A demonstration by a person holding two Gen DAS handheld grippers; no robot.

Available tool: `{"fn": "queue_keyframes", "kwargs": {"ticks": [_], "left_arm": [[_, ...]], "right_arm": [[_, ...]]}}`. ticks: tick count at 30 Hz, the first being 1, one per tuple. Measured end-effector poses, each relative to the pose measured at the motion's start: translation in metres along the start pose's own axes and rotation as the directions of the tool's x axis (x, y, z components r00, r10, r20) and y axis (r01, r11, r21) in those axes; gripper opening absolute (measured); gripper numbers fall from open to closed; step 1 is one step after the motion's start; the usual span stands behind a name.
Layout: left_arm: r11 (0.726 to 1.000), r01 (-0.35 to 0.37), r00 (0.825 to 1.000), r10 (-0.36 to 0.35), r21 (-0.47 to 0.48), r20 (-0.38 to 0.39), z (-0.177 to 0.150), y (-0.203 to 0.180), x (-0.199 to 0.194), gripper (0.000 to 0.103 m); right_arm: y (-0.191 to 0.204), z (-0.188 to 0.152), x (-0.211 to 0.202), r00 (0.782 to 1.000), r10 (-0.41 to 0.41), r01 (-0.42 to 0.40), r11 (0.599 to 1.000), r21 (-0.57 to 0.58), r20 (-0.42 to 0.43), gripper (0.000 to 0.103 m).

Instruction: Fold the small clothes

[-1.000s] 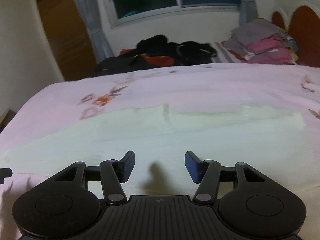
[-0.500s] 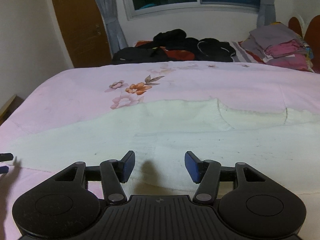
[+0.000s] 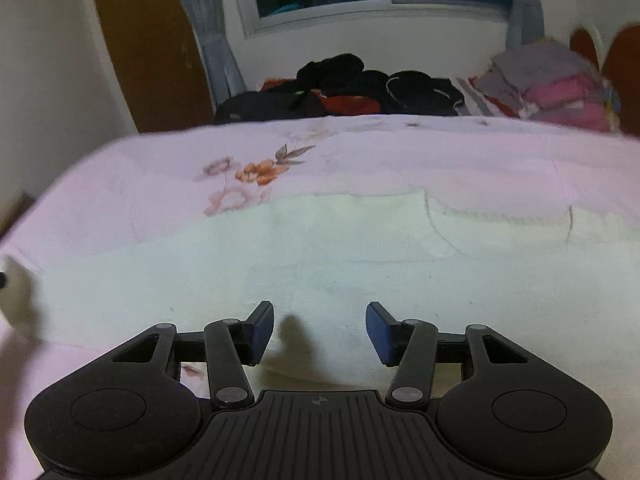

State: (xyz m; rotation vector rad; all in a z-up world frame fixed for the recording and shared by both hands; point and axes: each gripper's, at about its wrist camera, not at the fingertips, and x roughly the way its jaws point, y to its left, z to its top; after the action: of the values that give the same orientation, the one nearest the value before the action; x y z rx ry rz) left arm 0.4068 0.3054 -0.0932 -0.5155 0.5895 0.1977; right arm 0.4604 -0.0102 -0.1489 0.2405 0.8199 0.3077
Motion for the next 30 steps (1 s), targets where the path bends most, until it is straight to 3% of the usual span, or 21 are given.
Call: {"fn": "queue_keyframes", "kwargs": {"ticks": [3,5,9,15,19,20,23,24,26,30], "left_arm": [[0.988,0.132,0.991,-0.128,0.075,-0.048,-0.008,-0.058,0.002,0.003],[0.969,0.214,0.975,-0.203,0.125,-0.090,-0.019,-0.100,0.006,0.003],[0.912,0.367,0.923,-0.331,0.185,-0.197,-0.057,-0.183,0.021,0.003],[0.847,0.471,0.861,-0.381,0.247,-0.338,-0.128,-0.263,0.049,0.003],[0.827,0.470,0.847,-0.325,0.308,-0.420,-0.171,-0.286,0.067,0.008],[0.823,0.463,0.848,-0.303,0.329,-0.435,-0.179,-0.289,0.069,0.021],[0.817,0.450,0.853,-0.273,0.361,-0.444,-0.188,-0.285,0.066,0.040],[0.820,0.439,0.860,-0.264,0.368,-0.438,-0.188,-0.283,0.062,0.052],[0.829,0.402,0.887,-0.248,0.390,-0.389,-0.184,-0.273,0.049,0.064],[0.850,0.299,0.933,-0.165,0.434,-0.320,-0.171,-0.242,0.036,0.064]], "right_arm": [[-0.013,0.003,-0.019,1.000,0.000,-0.001,1.000,0.029,0.025,0.052],[-0.025,0.004,-0.033,0.999,-0.004,0.002,0.999,0.046,0.043,0.052],[-0.056,0.003,-0.063,0.997,-0.029,0.023,0.997,0.075,0.073,0.052],[-0.117,-0.006,-0.107,0.990,-0.103,0.090,0.986,0.138,0.093,0.052],[-0.149,-0.013,-0.123,0.989,-0.124,0.108,0.976,0.187,0.081,0.052],[-0.155,-0.014,-0.125,0.990,-0.118,0.102,0.975,0.198,0.074,0.052],[-0.162,-0.016,-0.123,0.994,-0.094,0.079,0.971,0.225,0.057,0.052],[-0.162,-0.018,-0.124,0.995,-0.083,0.068,0.972,0.227,0.055,0.052],[-0.161,-0.015,-0.118,0.997,-0.060,0.049,0.974,0.221,0.046,0.052],[-0.153,-0.014,-0.104,1.000,0.000,-0.003,0.976,0.220,0.015,0.052]]}}
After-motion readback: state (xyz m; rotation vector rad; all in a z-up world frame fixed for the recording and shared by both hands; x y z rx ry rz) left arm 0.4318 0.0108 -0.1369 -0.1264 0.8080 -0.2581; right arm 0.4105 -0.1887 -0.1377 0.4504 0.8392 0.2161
